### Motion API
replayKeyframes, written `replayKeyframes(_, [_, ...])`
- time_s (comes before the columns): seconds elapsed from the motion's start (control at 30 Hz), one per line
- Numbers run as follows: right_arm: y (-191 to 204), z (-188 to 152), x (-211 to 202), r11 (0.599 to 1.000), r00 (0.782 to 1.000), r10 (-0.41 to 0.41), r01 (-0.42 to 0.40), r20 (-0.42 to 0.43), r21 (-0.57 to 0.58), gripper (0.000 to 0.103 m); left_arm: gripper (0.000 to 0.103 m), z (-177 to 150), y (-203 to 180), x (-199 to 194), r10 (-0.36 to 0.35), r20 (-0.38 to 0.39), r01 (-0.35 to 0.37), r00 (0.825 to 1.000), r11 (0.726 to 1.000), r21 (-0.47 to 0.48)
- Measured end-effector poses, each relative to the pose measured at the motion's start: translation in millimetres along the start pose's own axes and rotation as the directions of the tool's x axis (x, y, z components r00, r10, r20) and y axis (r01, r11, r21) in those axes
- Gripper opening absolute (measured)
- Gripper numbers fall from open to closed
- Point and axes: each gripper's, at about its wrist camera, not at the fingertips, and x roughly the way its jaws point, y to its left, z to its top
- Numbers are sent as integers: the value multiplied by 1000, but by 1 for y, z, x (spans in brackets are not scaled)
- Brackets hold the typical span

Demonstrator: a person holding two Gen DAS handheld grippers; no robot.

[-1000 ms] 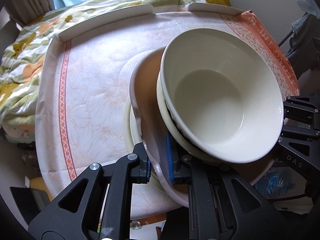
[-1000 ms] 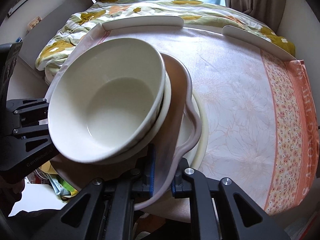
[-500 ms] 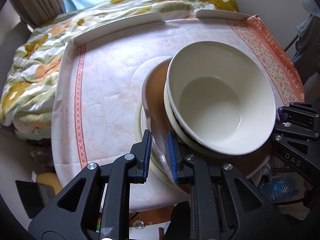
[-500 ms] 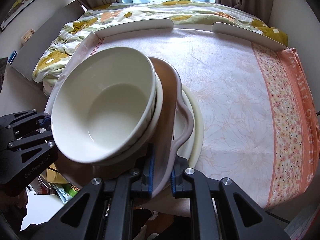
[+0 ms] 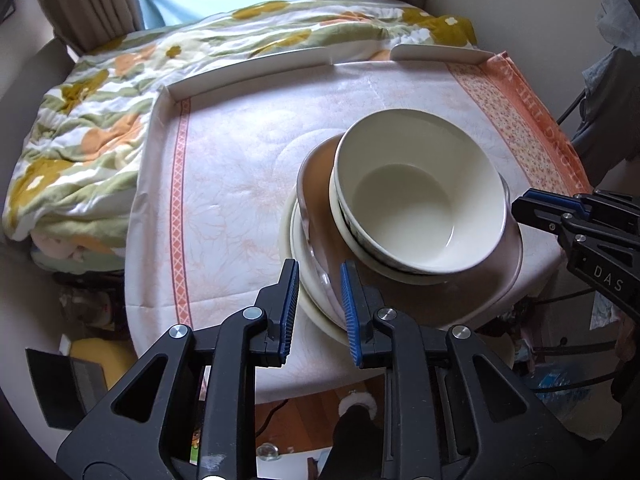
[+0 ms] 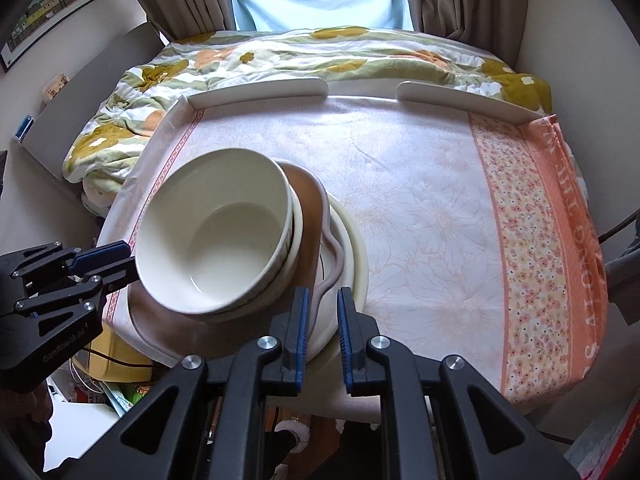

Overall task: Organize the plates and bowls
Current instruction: 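Open both grippers and pull them back from the stack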

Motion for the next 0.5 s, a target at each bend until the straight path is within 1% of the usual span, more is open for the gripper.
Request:
replayKeyframes(0.07, [-2,-2,-14,1000,999,-6,6,31,2,13,19,-2,0,-13,6,17,-6,1000,1000,-21])
replayKeyframes(0.13, [-4,-4,-32,1000,998,-11,11,69,-4,13,19,-3,0,-31,7,50,-5,999,999,-53])
replayKeyframes(0.2, [-6,-5,-54,1000,994,-12,14,110,-13,13,19,-3,-4,-56,9,98,-1,995,997,-81])
replayKeyframes(0.27, [-11,-4,-78,1000,989,-4,7,146,-18,13,21,-2,-12,-86,23,161,-5,987,994,-106])
replayKeyframes(0.33, [-17,-3,-105,1000,982,-1,5,187,-21,13,37,-4,-21,-119,39,227,-8,973,991,-134])
replayKeyframes(0.37, [-20,-3,-118,1000,978,-4,9,206,-24,13,63,-5,-26,-135,51,258,-12,965,989,-150])
replayKeyframes(0.4, [-22,-2,-132,1000,975,-5,11,224,-24,16,88,-6,-30,-152,63,297,-15,953,986,-163])
replayKeyframes(0.47, [-28,-3,-160,1000,964,1,6,267,-26,43,102,-12,-39,-186,84,398,-15,914,985,-174])
replayKeyframes(0.5, [-29,-4,-172,1000,955,0,9,296,-28,74,103,-14,-43,-200,95,435,-20,895,984,-175])
